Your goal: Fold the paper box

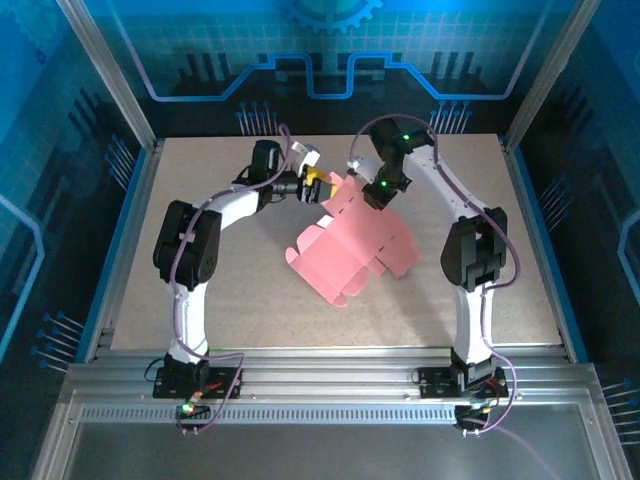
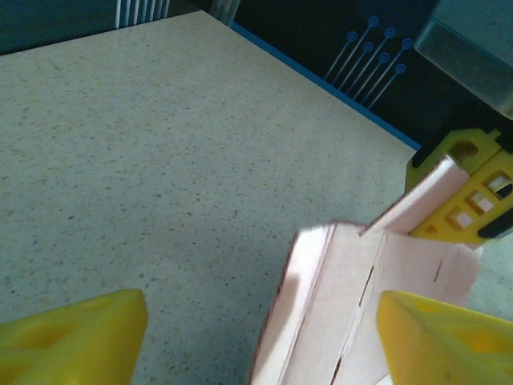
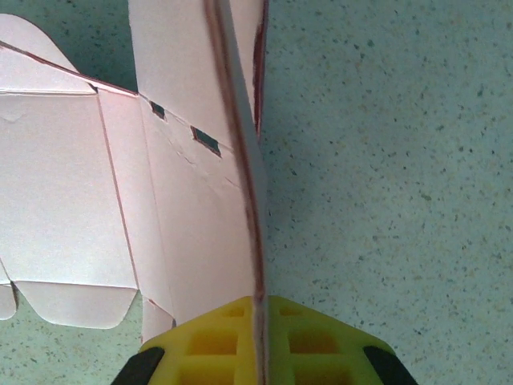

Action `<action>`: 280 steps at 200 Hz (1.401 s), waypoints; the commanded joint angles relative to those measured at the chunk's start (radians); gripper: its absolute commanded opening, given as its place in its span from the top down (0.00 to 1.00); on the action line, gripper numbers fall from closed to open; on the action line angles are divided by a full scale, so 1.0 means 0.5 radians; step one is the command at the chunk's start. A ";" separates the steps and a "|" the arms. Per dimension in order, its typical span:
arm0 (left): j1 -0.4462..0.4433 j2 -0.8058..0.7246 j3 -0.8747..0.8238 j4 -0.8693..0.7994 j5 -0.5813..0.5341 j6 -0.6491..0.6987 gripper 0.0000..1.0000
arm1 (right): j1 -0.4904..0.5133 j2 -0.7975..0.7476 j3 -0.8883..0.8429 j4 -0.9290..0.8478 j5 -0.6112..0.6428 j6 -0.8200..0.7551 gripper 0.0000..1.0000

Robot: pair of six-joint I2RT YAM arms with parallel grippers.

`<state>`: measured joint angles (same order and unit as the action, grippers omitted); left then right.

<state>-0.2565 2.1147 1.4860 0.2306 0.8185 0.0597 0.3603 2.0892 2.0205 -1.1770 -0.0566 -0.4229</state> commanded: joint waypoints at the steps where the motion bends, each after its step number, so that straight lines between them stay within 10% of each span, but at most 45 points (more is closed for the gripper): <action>1: 0.019 0.060 0.114 -0.128 0.185 0.069 0.30 | 0.036 -0.038 0.055 -0.035 -0.047 -0.113 1.00; 93: 0.019 -0.016 -0.075 0.145 0.232 -0.093 0.62 | 0.095 0.028 0.160 -0.094 0.006 0.003 1.00; 143: 0.025 -0.311 -0.464 0.685 0.007 -0.084 0.01 | 0.084 0.070 0.233 -0.163 0.049 0.051 1.00; 218: 0.060 -0.361 -0.450 1.001 0.526 -0.147 0.08 | 0.054 0.055 0.224 -0.205 -0.225 0.042 1.00; 280: -0.014 -0.209 -0.175 0.566 0.597 0.092 0.12 | 0.047 0.037 0.229 -0.202 -0.285 0.042 1.00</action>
<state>-0.2459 1.9804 1.3598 0.5938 1.0569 0.0349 0.3916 2.1162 2.1223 -1.2491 -0.1589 -0.4011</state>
